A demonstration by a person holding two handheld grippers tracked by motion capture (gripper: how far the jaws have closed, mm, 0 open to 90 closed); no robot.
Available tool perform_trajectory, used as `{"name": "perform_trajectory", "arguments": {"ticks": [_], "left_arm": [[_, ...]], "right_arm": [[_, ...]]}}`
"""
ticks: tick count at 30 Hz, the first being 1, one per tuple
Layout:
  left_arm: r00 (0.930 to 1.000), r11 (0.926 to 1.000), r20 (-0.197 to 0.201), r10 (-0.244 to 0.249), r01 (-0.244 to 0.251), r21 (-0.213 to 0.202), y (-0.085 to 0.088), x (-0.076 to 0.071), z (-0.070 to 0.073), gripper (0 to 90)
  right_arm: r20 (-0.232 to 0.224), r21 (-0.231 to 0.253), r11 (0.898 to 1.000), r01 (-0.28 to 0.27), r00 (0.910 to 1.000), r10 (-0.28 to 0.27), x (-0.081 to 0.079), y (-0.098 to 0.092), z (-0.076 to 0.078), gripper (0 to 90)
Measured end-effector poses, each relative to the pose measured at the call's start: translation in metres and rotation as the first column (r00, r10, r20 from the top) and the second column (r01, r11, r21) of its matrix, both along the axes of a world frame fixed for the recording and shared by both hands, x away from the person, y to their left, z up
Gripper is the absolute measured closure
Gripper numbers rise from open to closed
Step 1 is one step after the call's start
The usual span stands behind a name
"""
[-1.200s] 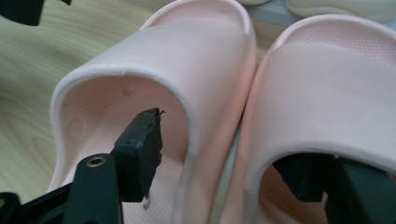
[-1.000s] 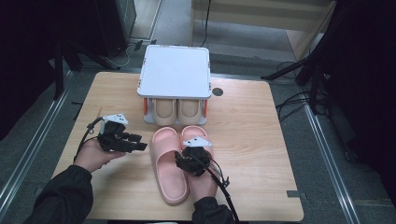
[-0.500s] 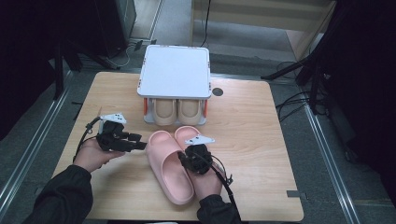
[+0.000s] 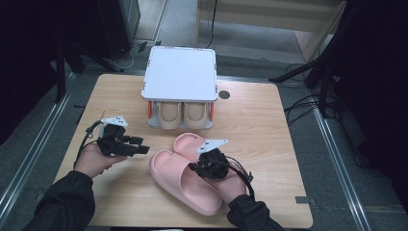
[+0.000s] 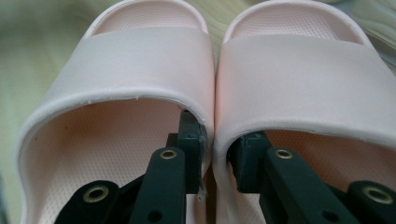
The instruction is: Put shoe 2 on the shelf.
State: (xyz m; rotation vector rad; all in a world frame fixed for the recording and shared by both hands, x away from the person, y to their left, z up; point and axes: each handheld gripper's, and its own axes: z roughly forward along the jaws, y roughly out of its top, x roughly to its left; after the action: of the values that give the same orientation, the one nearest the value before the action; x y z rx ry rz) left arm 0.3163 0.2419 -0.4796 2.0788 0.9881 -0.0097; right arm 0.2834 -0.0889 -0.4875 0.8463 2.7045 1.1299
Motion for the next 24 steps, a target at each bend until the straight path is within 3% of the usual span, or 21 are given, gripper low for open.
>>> {"name": "perform_trajectory", "arguments": {"ticks": [3, 8, 13, 19, 24], "left_arm": [[0.9999, 1.0, 0.011, 0.006, -0.006, 0.002, 0.002, 0.0, 0.0, 40.0], [0.9998, 0.9992, 0.0, 0.02, -0.02, 0.034, 0.01, -0.001, -0.005, 38.1], [0.9989, 0.9983, 0.012, 0.046, -0.047, 0.034, 0.021, -0.002, -0.006, 38.0], [0.9969, 0.9936, 0.036, 0.07, -0.073, 0.086, 0.028, -0.005, -0.009, 37.5], [0.9959, 0.9939, 0.031, 0.085, -0.087, 0.068, 0.032, -0.01, -0.01, 36.6]], "right_arm": [[-0.029, 0.024, 0.997, -0.067, 0.9972, 0.068, -0.001, 0.006, 0.004, 76.8], [-0.016, 0.022, 0.982, -0.187, 0.9821, 0.187, -0.005, 0.019, 0.01, 76.6], [-0.029, 0.017, 0.959, -0.283, 0.9587, 0.283, -0.005, 0.03, 0.015, 76.3], [-0.039, 0.049, 0.93, -0.365, 0.9292, 0.367, 0.001, 0.035, 0.025, 76.2], [-0.025, 0.052, 0.899, -0.434, 0.8997, 0.436, 0.006, 0.036, 0.036, 76.2]]}}
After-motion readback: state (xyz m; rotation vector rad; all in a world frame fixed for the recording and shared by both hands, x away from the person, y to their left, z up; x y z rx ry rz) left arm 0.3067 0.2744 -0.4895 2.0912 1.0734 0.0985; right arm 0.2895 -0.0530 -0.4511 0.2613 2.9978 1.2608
